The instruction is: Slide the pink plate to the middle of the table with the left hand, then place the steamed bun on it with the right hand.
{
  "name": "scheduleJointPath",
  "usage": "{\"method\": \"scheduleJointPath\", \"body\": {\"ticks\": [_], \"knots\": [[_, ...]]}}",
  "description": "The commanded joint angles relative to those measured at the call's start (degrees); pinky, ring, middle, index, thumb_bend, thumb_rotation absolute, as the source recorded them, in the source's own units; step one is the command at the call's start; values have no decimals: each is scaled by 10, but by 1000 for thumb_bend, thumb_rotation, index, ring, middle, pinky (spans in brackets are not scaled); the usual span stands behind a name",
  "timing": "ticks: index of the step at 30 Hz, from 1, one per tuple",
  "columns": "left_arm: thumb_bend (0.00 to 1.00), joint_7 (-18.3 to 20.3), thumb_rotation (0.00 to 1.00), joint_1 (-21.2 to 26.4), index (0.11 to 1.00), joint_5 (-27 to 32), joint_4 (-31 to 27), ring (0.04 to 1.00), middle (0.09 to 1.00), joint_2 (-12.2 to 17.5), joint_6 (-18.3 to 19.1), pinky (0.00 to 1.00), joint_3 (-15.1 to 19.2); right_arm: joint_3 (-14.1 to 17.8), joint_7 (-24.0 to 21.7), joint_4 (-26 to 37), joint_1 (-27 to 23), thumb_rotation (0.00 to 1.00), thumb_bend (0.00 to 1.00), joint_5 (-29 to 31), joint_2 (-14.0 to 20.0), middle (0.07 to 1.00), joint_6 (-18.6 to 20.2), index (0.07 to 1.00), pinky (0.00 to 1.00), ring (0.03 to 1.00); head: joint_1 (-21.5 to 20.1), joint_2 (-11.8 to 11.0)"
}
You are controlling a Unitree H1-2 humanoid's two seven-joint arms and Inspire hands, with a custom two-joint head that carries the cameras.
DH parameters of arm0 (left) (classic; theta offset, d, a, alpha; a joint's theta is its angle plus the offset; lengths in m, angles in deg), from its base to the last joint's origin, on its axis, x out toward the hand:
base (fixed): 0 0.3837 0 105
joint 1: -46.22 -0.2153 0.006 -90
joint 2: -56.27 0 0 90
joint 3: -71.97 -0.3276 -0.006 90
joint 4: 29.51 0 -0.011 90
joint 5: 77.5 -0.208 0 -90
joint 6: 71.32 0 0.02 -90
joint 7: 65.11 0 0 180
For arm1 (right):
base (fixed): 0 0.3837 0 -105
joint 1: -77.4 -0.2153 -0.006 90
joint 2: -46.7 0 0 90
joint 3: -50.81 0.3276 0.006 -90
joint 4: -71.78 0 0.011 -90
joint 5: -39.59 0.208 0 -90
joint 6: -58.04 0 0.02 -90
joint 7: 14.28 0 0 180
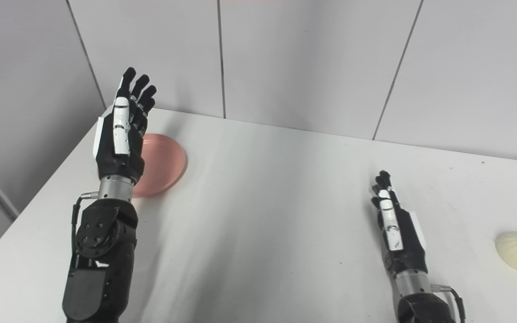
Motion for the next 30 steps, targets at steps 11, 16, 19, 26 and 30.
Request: {"method": "scheduleJointPath", "body": {"ticks": [11,16,19,26,30], "knots": [[477,-23,1000,25,958,44,7,931,948,46,-30,960,64,6,0,1,24,1000,158,1,5,1000,-8,1000,1000,1000,6,1],[471,-21,1000,26,958,58,33,926,945,60,-44,946,86,6,2,2,25,1000,159,-3,5,1000,-9,1000,1000,1000,12,1],[460,-22,1000,28,952,76,51,928,941,67,-53,947,101,6,1,2,24,1000,147,-1,6,1000,-7,1000,1000,1000,15,2],[457,-23,1000,32,944,96,99,922,933,79,-70,940,120,6,-3,4,23,1000,152,5,5,1000,-3,1000,1000,1000,15,2],[455,-25,1000,34,938,104,123,920,928,86,-76,932,127,4,-2,7,25,1000,139,3,5,1000,-3,1000,1000,1000,15,3]]}}
